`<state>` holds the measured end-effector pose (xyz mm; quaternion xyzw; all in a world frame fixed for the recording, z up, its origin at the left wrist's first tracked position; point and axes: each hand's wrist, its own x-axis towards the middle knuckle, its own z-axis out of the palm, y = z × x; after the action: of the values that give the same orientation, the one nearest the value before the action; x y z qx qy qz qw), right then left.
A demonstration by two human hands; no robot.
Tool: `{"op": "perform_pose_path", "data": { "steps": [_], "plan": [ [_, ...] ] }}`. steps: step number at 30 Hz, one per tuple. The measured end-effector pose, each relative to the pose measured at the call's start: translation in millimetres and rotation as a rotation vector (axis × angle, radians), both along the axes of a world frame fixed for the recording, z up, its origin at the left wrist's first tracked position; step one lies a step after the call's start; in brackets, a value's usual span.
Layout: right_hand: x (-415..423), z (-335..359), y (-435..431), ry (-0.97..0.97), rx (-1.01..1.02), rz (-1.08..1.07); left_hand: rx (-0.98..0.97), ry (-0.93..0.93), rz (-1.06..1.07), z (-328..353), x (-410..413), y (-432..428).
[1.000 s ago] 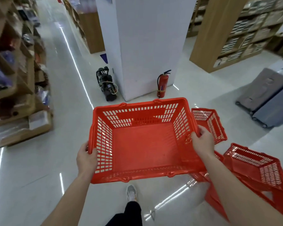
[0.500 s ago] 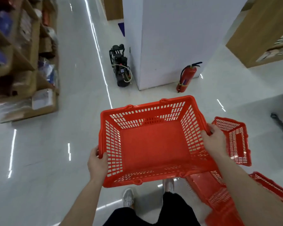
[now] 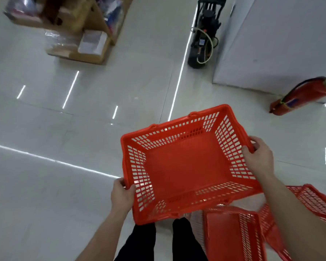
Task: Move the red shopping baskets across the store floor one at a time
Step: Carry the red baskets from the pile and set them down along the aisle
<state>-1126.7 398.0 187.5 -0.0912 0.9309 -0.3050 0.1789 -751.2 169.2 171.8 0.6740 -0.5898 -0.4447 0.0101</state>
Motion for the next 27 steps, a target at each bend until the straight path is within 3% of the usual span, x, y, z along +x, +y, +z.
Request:
{"op": "perform_pose_path", "data": {
  "steps": [11,18,24,27],
  "plan": [
    [-29,-142,-14,-0.059,-0.019,0.014,0.086,-0.048,-0.035,-119,4,62],
    [-31,-165,19,-0.061,0.047,-0.017,0.216,-0.057,-0.106,-140,10,109],
    [-22,-181,0,-0.176,0.093,0.106,0.268,-0.092,0.025,-151,13,110],
    [-17,-201,-7,-0.158,0.176,0.162,0.295,-0.131,-0.024,-168,14,106]
  ]
}}
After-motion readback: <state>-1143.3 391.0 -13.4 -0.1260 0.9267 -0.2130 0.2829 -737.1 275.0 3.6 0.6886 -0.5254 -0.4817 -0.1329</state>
